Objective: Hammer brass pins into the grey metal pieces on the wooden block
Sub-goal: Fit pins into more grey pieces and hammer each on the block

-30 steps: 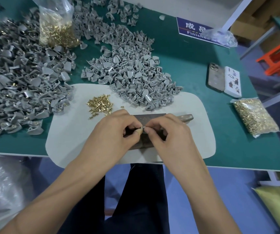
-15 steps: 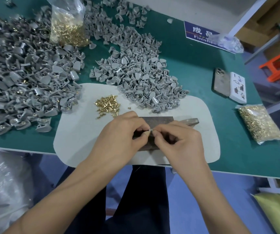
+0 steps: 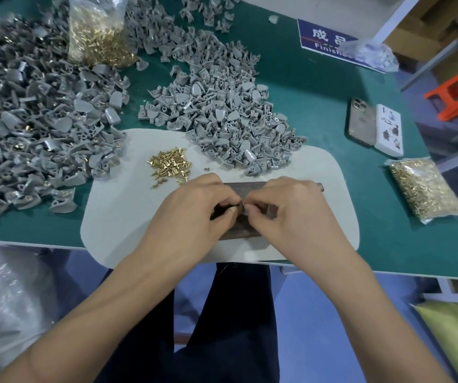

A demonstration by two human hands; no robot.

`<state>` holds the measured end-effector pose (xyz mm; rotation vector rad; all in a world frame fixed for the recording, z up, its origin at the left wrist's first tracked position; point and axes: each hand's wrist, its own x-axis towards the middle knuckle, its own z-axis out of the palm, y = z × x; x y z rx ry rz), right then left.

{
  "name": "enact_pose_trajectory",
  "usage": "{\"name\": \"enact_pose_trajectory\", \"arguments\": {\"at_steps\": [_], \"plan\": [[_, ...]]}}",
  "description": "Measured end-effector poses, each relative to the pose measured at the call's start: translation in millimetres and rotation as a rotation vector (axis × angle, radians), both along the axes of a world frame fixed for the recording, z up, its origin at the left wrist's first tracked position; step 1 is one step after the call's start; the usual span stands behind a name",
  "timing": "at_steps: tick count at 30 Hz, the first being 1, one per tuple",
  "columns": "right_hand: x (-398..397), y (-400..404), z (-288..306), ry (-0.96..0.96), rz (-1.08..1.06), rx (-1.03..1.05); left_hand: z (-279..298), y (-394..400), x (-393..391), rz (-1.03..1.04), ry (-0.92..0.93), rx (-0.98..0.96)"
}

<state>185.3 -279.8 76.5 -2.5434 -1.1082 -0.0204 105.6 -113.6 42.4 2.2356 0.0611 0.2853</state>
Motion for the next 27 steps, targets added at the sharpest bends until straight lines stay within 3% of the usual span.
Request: {"name": "enact_pose_trajectory", "arguments": {"at_steps": [5, 11, 14, 15, 17, 19, 24, 27], "plan": [[-7.6, -7.8, -10.1, 0.155, -0.094, 0.174, 0.3, -0.1, -0.4, -0.003, -0.017, 0.017], [-12.7, -10.0, -13.6, 0.150, -0.117, 0.244, 3.1, -1.3, -1.0, 0.015, -0.015, 0.050], [-12.7, -41.7, -15.8, 0.087, -0.360, 0.408, 3.9, -2.4, -0.7, 0.023, -0.017, 0.051], [-10.5, -56.4, -18.4, 0.036, -0.497, 0.337, 3.7, -2.6, -1.1, 0.024, -0.019, 0.054], [-9.1, -81.7, -27.1, 0.058, -0.735, -0.017, 2.3, -2.5, -1.7, 0.026, -0.020, 0.060], [-11.0, -92.0, -34.9, 0.189, -0.744, -0.171, 0.6, -2.4, -1.6, 0.029, -0.015, 0.053], [-11.2, -90.4, -28.4, 0.135, -0.707, -0.126, -2.6, -4.1, -1.1, 0.052, -0.012, 0.042], [-14.0, -90.7, -12.3, 0.248, -0.665, 0.166, -2.3, -4.8, -1.8, 0.055, -0.016, 0.042]]}}
